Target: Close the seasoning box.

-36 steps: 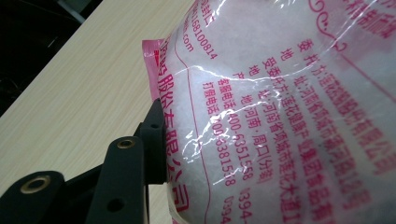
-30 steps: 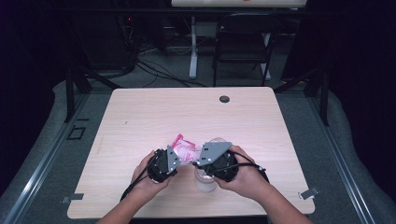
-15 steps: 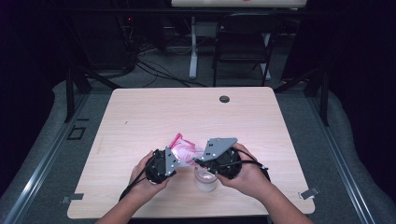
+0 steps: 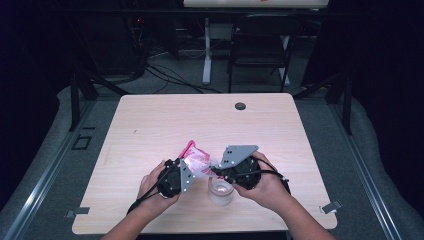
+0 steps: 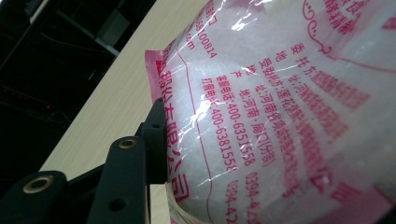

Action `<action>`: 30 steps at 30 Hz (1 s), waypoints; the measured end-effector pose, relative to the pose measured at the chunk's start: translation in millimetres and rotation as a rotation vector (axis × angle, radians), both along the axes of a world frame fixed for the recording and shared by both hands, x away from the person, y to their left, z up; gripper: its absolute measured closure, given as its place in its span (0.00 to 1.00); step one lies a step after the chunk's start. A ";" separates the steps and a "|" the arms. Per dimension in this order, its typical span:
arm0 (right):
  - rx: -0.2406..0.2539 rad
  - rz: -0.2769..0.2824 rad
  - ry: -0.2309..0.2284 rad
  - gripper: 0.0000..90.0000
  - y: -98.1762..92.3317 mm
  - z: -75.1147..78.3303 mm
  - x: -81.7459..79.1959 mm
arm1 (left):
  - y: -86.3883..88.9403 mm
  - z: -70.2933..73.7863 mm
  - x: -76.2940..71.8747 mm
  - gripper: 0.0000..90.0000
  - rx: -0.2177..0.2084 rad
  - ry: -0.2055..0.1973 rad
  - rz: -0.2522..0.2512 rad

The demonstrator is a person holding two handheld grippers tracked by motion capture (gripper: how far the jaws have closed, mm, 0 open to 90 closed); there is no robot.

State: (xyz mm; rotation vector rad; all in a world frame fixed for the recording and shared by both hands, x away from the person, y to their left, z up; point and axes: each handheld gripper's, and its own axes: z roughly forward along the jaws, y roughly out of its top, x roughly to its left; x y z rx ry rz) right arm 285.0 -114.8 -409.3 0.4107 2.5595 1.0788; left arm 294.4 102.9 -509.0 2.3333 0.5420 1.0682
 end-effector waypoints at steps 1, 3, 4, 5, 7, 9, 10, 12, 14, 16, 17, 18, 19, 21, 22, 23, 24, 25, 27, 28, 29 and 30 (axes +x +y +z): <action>0.000 0.000 -0.001 1.00 -0.1 0.2 -0.2 | -0.1 0.3 -0.2 0.61 0.002 -0.005 0.001; 0.005 -0.004 -0.005 1.00 -0.1 0.4 -0.7 | -0.3 1.0 -0.4 0.61 0.005 -0.007 0.002; 0.006 -0.004 -0.005 1.00 -0.2 0.6 -0.7 | -0.4 1.3 -0.2 0.61 0.008 -0.010 -0.001; 0.006 -0.006 -0.008 1.00 -0.3 0.8 -0.9 | -0.5 1.5 -0.6 0.61 0.011 -0.009 0.000; 0.011 -0.007 -0.009 1.00 -0.3 0.7 -0.7 | -0.8 1.8 -1.1 0.61 0.024 -0.019 -0.004; 0.006 -0.003 -0.007 1.00 -0.4 0.9 -0.3 | -1.0 1.8 -1.8 0.61 0.037 -0.024 -0.007; 0.009 -0.005 -0.006 1.00 -0.1 0.4 -0.1 | -1.4 1.5 -2.1 0.61 0.047 -0.036 -0.010; 0.002 0.000 -0.005 1.00 0.2 0.0 0.3 | -1.6 1.8 -3.0 0.61 0.068 -0.047 -0.017; -0.002 0.002 -0.002 1.00 0.3 -0.5 0.5 | -1.5 1.9 -3.4 0.61 0.078 -0.055 -0.019; -0.007 0.002 -0.003 1.00 0.8 -0.6 0.5 | -1.1 2.4 -3.6 0.61 0.085 -0.059 -0.021; -0.003 0.003 -0.004 1.00 1.1 -1.0 0.4 | -1.0 2.8 -3.7 0.61 0.085 -0.055 -0.022; -0.003 0.002 -0.004 1.00 1.2 -1.0 0.4 | -1.0 2.9 -3.8 0.61 0.086 -0.061 -0.024; 0.005 0.001 -0.003 1.00 1.5 -1.6 0.6 | -1.1 2.9 -4.4 0.61 0.086 -0.060 -0.024; 0.001 0.001 -0.003 1.00 1.4 -1.6 1.2 | -1.7 3.0 -5.3 0.61 0.095 -0.072 -0.025; -0.004 -0.001 -0.006 1.00 1.3 -1.5 1.3 | -2.0 2.8 -5.6 0.61 0.093 -0.076 -0.025; -0.004 -0.003 -0.007 1.00 1.2 -1.6 1.5 | -2.1 2.8 -5.4 0.61 0.094 -0.081 -0.026; -0.004 -0.003 -0.006 1.00 1.1 -1.7 1.4 | -2.0 2.9 -5.4 0.61 0.094 -0.081 -0.025; -0.006 -0.001 -0.005 1.00 0.8 -1.6 1.4 | -1.9 3.1 -5.0 0.61 0.094 -0.085 -0.026; -0.004 0.000 -0.004 1.00 0.8 -1.9 1.2 | -1.7 3.6 -4.4 0.61 0.099 -0.094 -0.027; -0.003 -0.001 -0.005 1.00 0.7 -2.1 1.2 | -1.8 3.8 -4.3 0.61 0.101 -0.099 -0.027; 0.001 -0.002 -0.003 1.00 0.7 -2.4 1.0 | -1.4 5.3 -4.7 0.61 0.127 -0.102 -0.027; 0.002 -0.002 -0.003 1.00 0.6 -2.5 1.0 | -1.4 5.3 -5.2 0.61 0.129 -0.105 -0.024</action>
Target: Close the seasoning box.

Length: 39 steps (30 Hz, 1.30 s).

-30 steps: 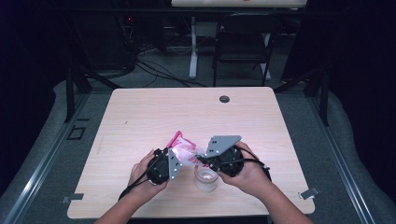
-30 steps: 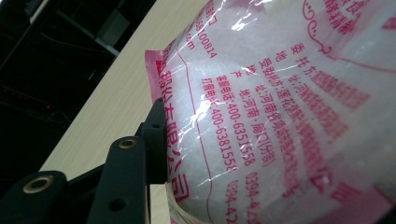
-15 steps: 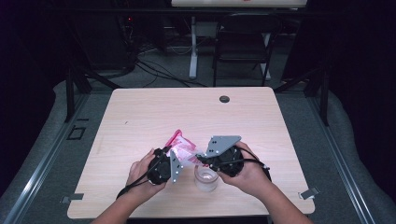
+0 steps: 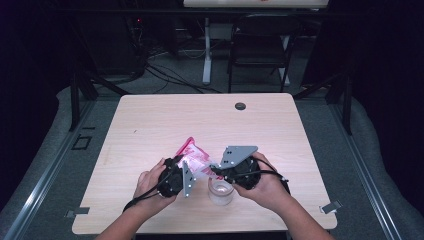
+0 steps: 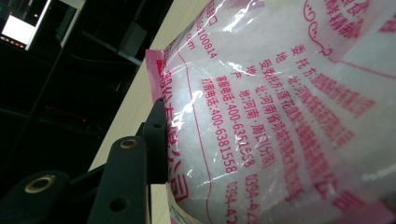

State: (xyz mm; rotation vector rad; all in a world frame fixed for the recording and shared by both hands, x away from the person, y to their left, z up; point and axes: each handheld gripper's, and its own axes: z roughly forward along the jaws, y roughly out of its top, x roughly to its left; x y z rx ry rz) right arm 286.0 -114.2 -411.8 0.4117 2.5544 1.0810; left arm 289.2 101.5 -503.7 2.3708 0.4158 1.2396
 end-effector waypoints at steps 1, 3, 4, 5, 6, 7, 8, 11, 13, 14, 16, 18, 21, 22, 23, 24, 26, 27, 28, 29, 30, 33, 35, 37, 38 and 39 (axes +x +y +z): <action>0.001 0.000 0.001 1.00 -0.1 -0.2 0.0 | 0.0 0.1 0.0 0.61 0.002 -0.001 -0.002; 0.003 0.003 0.002 1.00 -0.6 -0.4 0.0 | -0.2 0.0 -0.2 0.61 0.009 -0.009 -0.007; 0.001 0.002 0.000 1.00 -0.6 -0.6 -0.4 | -0.3 -0.1 -0.6 0.61 0.014 -0.012 -0.007; 0.002 0.002 -0.002 1.00 -0.6 -0.9 -0.6 | -0.4 -0.1 -0.8 0.61 0.017 -0.014 -0.008; 0.000 0.001 -0.003 1.00 -0.7 -1.0 -0.9 | -0.6 -0.1 -0.9 0.61 0.020 -0.020 -0.008; 0.001 0.001 -0.004 1.00 -0.8 -1.2 -1.2 | -0.8 -0.1 -1.3 0.61 0.025 -0.026 -0.008; 0.004 0.000 -0.003 1.00 -1.0 -1.5 -1.6 | -0.9 0.4 -1.5 0.61 0.034 -0.031 -0.009; 0.007 -0.001 -0.003 1.00 -1.8 -1.6 -2.1 | -1.1 1.3 -1.9 0.61 0.042 -0.045 -0.008; 0.005 0.001 -0.004 1.00 -2.3 -1.3 -2.4 | -1.1 2.2 -2.1 0.61 0.052 -0.049 -0.007; 0.007 -0.001 -0.006 1.00 -2.5 -1.5 -2.8 | -1.2 2.4 -2.3 0.61 0.056 -0.052 -0.009; 0.010 -0.003 -0.005 1.00 -2.7 -1.9 -3.1 | -1.8 1.6 -2.3 0.61 0.051 -0.060 -0.012; 0.010 -0.003 -0.006 1.00 -3.0 -2.4 -3.1 | -2.1 0.9 -2.4 0.61 0.051 -0.064 -0.014; 0.013 -0.002 -0.005 1.00 -3.3 -3.4 -3.3 | -2.4 0.8 -3.0 0.61 0.068 -0.075 -0.014; 0.010 -0.001 -0.003 1.00 -3.6 -3.3 -3.3 | -2.5 0.7 -3.0 0.61 0.069 -0.077 -0.014; 0.009 -0.001 -0.003 1.00 -3.7 -3.4 -3.3 | -2.7 0.4 -2.8 0.61 0.064 -0.078 -0.014; 0.008 -0.002 -0.003 1.00 -3.8 -3.5 -3.3 | -2.8 0.4 -2.8 0.61 0.064 -0.080 -0.013; 0.008 -0.002 -0.004 1.00 -3.8 -3.5 -3.4 | -2.8 1.3 -3.0 0.61 0.077 -0.077 -0.010; 0.008 -0.002 -0.003 1.00 -3.9 -3.5 -3.4 | -2.9 1.7 -3.1 0.61 0.081 -0.077 -0.009; 0.011 -0.004 -0.004 1.00 -4.0 -3.7 -3.4 | -3.1 2.0 -3.3 0.61 0.086 -0.082 -0.010; 0.011 -0.004 -0.003 1.00 -4.1 -3.8 -3.4 | -3.2 2.2 -3.6 0.61 0.090 -0.083 -0.011; 0.012 -0.003 -0.002 1.00 -4.1 -4.0 -3.3 | -3.4 2.8 -3.9 0.61 0.096 -0.085 -0.010; 0.012 -0.004 -0.002 1.00 -4.1 -4.1 -3.4 | -3.8 3.8 -4.5 0.61 0.110 -0.090 -0.004; 0.012 -0.004 -0.003 1.00 -4.1 -4.1 -3.4 | -3.8 4.4 -4.4 0.61 0.112 -0.091 0.000; 0.011 -0.003 -0.003 1.00 -4.1 -4.3 -3.4 | -4.0 4.9 -4.7 0.61 0.121 -0.092 0.000; 0.011 -0.004 -0.004 1.00 -4.1 -4.4 -3.4 | -4.2 5.0 -4.8 0.61 0.126 -0.094 0.001; 0.012 -0.003 -0.004 1.00 -4.0 -4.7 -3.4 | -4.5 5.2 -5.1 0.61 0.130 -0.097 0.002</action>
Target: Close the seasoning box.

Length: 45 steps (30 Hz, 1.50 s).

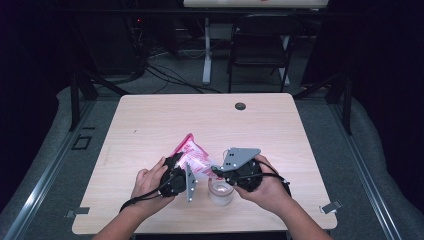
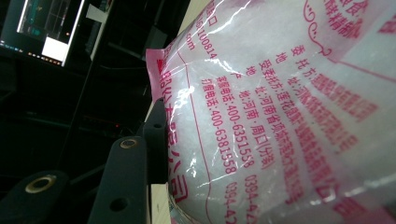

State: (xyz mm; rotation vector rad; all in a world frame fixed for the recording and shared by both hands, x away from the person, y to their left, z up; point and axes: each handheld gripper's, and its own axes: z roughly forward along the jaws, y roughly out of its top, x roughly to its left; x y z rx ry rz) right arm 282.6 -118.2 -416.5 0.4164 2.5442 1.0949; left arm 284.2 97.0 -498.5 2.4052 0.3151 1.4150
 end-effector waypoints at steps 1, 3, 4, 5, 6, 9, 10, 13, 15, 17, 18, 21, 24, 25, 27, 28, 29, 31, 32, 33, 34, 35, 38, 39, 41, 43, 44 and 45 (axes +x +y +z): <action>-0.001 -0.003 -0.002 1.00 -0.1 -0.1 -0.1 | -0.2 -0.1 -0.5 0.61 0.003 0.000 0.003; 0.000 -0.001 0.001 1.00 -0.6 -0.4 0.3 | -0.6 0.6 -0.7 0.61 0.010 -0.004 0.001; 0.003 -0.001 0.002 1.00 -0.7 -0.6 0.3 | -0.7 0.8 -0.8 0.61 0.014 -0.007 0.001; 0.003 -0.002 0.002 1.00 -0.8 -0.7 0.2 | -0.8 1.0 -0.9 0.61 0.018 -0.009 0.000; 0.000 -0.001 0.001 1.00 -0.8 -0.6 0.2 | -0.8 1.3 -1.1 0.61 0.023 -0.016 0.000; 0.002 -0.001 0.000 1.00 -1.2 -0.7 0.0 | -1.1 2.3 -1.5 0.62 0.030 -0.026 0.005; 0.003 -0.002 0.000 1.00 -1.4 -0.7 0.0 | -1.2 2.6 -1.6 0.62 0.035 -0.031 0.005; 0.009 -0.004 0.000 1.00 -1.5 -1.1 -0.4 | -1.6 3.2 -2.5 0.62 0.045 -0.039 0.003; 0.010 -0.006 -0.001 1.00 -1.8 -1.2 -0.6 | -1.7 3.4 -3.0 0.62 0.051 -0.043 0.001; 0.013 -0.004 0.000 1.00 -1.9 -1.6 -0.7 | -1.6 3.9 -3.4 0.62 0.063 -0.052 -0.003; 0.011 -0.005 -0.001 1.00 -2.1 -1.6 -0.8 | -1.5 4.1 -3.7 0.62 0.066 -0.055 -0.004; 0.016 -0.002 0.000 1.00 -2.1 -1.8 -1.3 | -1.3 4.9 -4.2 0.62 0.070 -0.060 -0.003; 0.017 -0.002 -0.003 1.00 -2.1 -1.4 -1.8 | -1.2 5.7 -4.6 0.62 0.077 -0.068 -0.006; 0.015 -0.002 -0.004 1.00 -2.2 -1.2 -1.8 | -1.2 6.0 -4.8 0.62 0.079 -0.071 -0.006; 0.019 -0.003 -0.004 1.00 -2.2 -1.3 -2.0 | -1.2 6.7 -4.9 0.62 0.087 -0.080 -0.011; 0.018 -0.002 -0.005 1.00 -2.3 -1.2 -2.2 | -1.2 6.9 -5.1 0.62 0.090 -0.085 -0.011; 0.018 -0.002 -0.006 1.00 -2.3 -1.1 -2.3 | -1.2 7.2 -5.3 0.62 0.093 -0.087 -0.012; 0.018 -0.002 -0.005 1.00 -2.3 -1.1 -2.3 | -1.2 7.5 -5.5 0.62 0.098 -0.091 -0.015; 0.016 -0.002 -0.006 1.00 -2.4 -1.0 -2.3 | -1.3 7.8 -5.8 0.62 0.101 -0.092 -0.014; 0.017 -0.002 -0.006 1.00 -2.4 -1.0 -2.4 | -1.4 8.1 -6.2 0.62 0.104 -0.094 -0.013; 0.015 -0.003 -0.007 1.00 -2.5 -0.8 -2.5 | -1.4 7.9 -6.5 0.62 0.102 -0.093 -0.011; 0.016 -0.003 -0.008 1.00 -2.6 -0.8 -2.6 | -1.6 8.2 -6.8 0.62 0.105 -0.096 -0.012; 0.014 0.000 -0.006 1.00 -3.0 -0.5 -2.7 | -1.8 9.3 -7.4 0.62 0.117 -0.107 -0.017; 0.015 -0.001 -0.006 1.00 -3.1 -0.4 -2.8 | -1.9 9.4 -7.6 0.62 0.118 -0.108 -0.017; 0.022 -0.001 -0.002 1.00 -3.2 -0.7 -2.9 | -2.3 10.0 -8.2 0.62 0.126 -0.117 -0.018; 0.022 0.000 -0.001 1.00 -3.5 -0.6 -2.8 | -2.7 10.8 -8.4 0.62 0.133 -0.127 -0.024; 0.023 -0.002 -0.002 1.00 -3.5 -0.7 -2.8 | -2.8 10.7 -9.0 0.62 0.130 -0.125 -0.022; 0.022 -0.003 -0.001 1.00 -3.6 -0.8 -2.8 | -3.1 10.9 -9.2 0.62 0.133 -0.129 -0.023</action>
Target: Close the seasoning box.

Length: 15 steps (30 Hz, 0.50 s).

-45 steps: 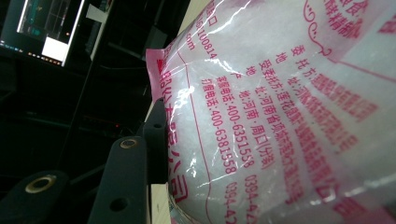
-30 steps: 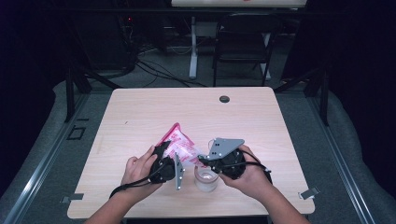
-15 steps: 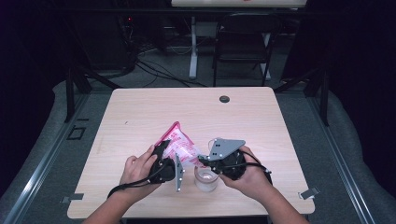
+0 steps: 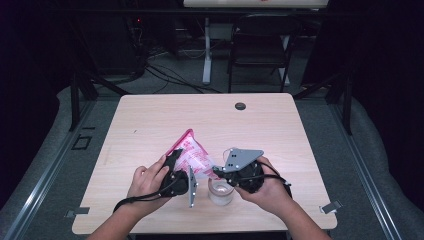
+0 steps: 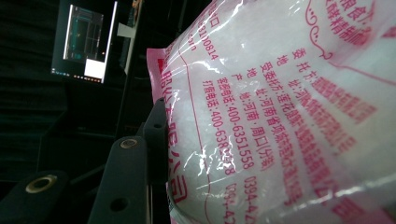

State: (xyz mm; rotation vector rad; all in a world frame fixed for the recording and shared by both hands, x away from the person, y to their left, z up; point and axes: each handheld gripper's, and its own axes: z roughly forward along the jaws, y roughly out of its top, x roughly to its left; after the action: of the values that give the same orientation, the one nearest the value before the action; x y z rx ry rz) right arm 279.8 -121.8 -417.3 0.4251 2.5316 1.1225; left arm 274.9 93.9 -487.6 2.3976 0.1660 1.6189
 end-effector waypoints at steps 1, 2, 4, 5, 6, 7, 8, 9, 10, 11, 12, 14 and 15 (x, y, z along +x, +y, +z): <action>0.001 0.000 -0.001 1.00 -0.1 -0.1 0.1 | -0.2 0.1 -0.2 0.62 0.002 -0.003 -0.003; 0.001 0.000 -0.002 1.00 -0.2 -0.1 0.2 | -0.4 0.3 -0.5 0.62 0.005 -0.006 -0.003; -0.003 -0.001 -0.004 1.00 -0.6 0.3 0.0 | -0.7 0.8 -0.8 0.62 0.010 -0.009 -0.004; -0.005 -0.001 -0.005 1.00 -0.7 0.5 0.1 | -0.7 1.0 -0.9 0.62 0.012 -0.010 -0.005; -0.005 -0.001 -0.005 1.00 -0.7 0.5 0.1 | -0.7 1.2 -1.0 0.62 0.013 -0.012 -0.004; -0.006 -0.003 -0.006 1.00 -0.8 0.6 -0.1 | -0.7 1.3 -1.0 0.62 0.015 -0.013 -0.005; -0.005 -0.002 -0.005 1.00 -0.6 0.5 0.0 | -0.6 1.6 -1.0 0.62 0.017 -0.016 -0.004; -0.003 -0.002 -0.005 1.00 -0.5 0.4 -0.1 | -0.5 1.9 -1.1 0.62 0.020 -0.018 -0.005; -0.002 -0.002 -0.004 1.00 -0.4 0.4 -0.1 | -0.4 2.0 -1.1 0.62 0.020 -0.020 -0.006; -0.001 -0.002 -0.005 1.00 -0.4 0.4 -0.1 | -0.3 2.1 -1.2 0.62 0.022 -0.020 -0.006; -0.001 -0.002 -0.005 1.00 -0.3 0.4 -0.1 | -0.3 2.3 -1.3 0.62 0.024 -0.023 -0.007; 0.002 0.000 -0.003 1.00 0.0 0.2 0.1 | -0.1 2.4 -1.4 0.62 0.027 -0.027 -0.008; 0.002 0.000 -0.003 1.00 0.1 0.3 0.1 | 0.0 2.6 -1.5 0.62 0.028 -0.031 -0.008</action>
State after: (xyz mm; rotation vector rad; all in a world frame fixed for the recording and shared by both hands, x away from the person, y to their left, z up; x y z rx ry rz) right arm 279.9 -121.7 -417.0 0.4233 2.5282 1.1247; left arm 273.4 93.9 -485.0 2.3894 0.1290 1.6642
